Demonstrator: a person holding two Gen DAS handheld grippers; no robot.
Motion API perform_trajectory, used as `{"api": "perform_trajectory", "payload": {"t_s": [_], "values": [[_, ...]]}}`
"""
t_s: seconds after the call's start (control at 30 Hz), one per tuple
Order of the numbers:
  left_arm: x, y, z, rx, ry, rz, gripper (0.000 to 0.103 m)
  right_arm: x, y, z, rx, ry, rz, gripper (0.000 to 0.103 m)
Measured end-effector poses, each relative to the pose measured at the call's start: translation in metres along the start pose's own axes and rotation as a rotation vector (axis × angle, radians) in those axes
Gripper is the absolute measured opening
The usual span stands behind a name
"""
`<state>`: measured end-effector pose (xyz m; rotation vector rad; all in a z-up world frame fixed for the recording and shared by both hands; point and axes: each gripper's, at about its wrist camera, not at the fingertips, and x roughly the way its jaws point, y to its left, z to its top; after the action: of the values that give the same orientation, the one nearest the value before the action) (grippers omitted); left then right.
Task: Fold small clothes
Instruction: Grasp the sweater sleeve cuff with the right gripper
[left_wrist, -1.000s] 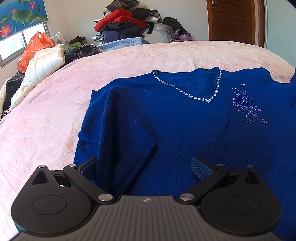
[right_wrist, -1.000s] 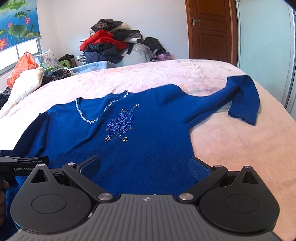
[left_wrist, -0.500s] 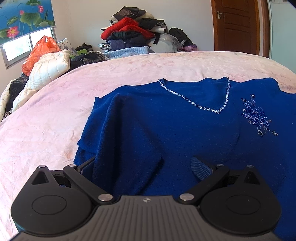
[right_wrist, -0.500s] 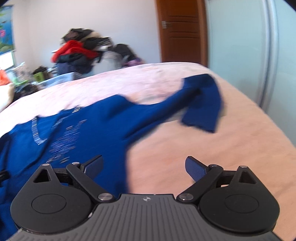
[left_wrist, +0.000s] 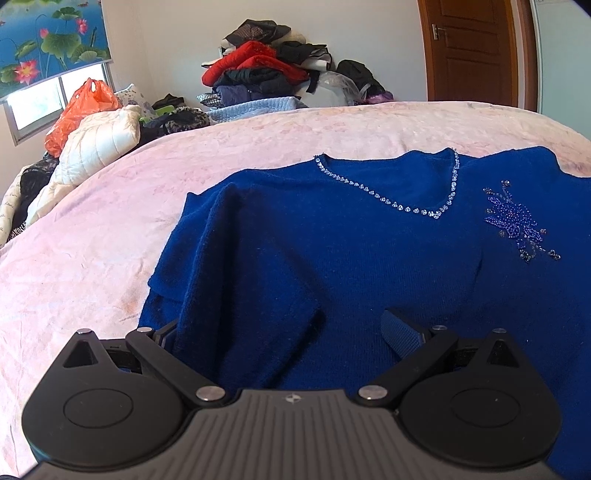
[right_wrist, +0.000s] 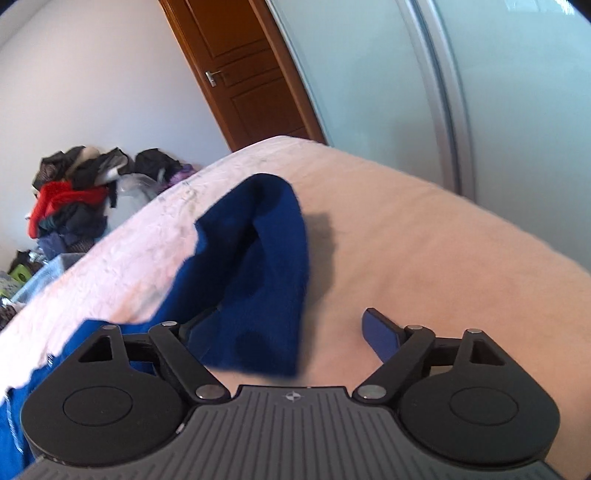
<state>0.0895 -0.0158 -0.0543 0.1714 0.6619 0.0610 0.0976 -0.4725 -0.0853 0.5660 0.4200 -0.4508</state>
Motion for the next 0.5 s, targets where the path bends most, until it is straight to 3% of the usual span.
{"api": "perform_trajectory", "payload": {"t_s": [0.03,0.07,0.1,0.17,0.2,0.33,0.5], "values": [[0.000,0.000,0.000,0.000,-0.002,0.001,0.103,0.003,0.002,0.001,-0.007,-0.008,0.002,0.077],[0.000,-0.001,-0.001,0.000,-0.003,0.002,0.103,0.007,0.005,0.000,-0.023,-0.006,-0.002,0.065],[-0.001,0.000,-0.002,0.000,-0.004,0.001,0.103,0.008,0.003,0.005,-0.036,-0.003,-0.005,0.043],[-0.001,-0.001,-0.002,-0.004,-0.006,0.001,0.103,0.011,0.002,0.008,-0.036,0.014,-0.009,0.018],[-0.001,0.000,-0.003,-0.005,-0.006,0.001,0.103,0.010,-0.002,0.008,-0.019,0.020,0.005,0.012],[-0.002,-0.002,-0.003,0.001,-0.011,0.007,0.103,-0.005,-0.024,0.013,0.091,0.010,0.047,0.005],[-0.002,-0.002,-0.003,0.003,-0.012,0.010,0.103,-0.046,-0.056,0.032,0.107,-0.089,-0.034,0.006]]}}
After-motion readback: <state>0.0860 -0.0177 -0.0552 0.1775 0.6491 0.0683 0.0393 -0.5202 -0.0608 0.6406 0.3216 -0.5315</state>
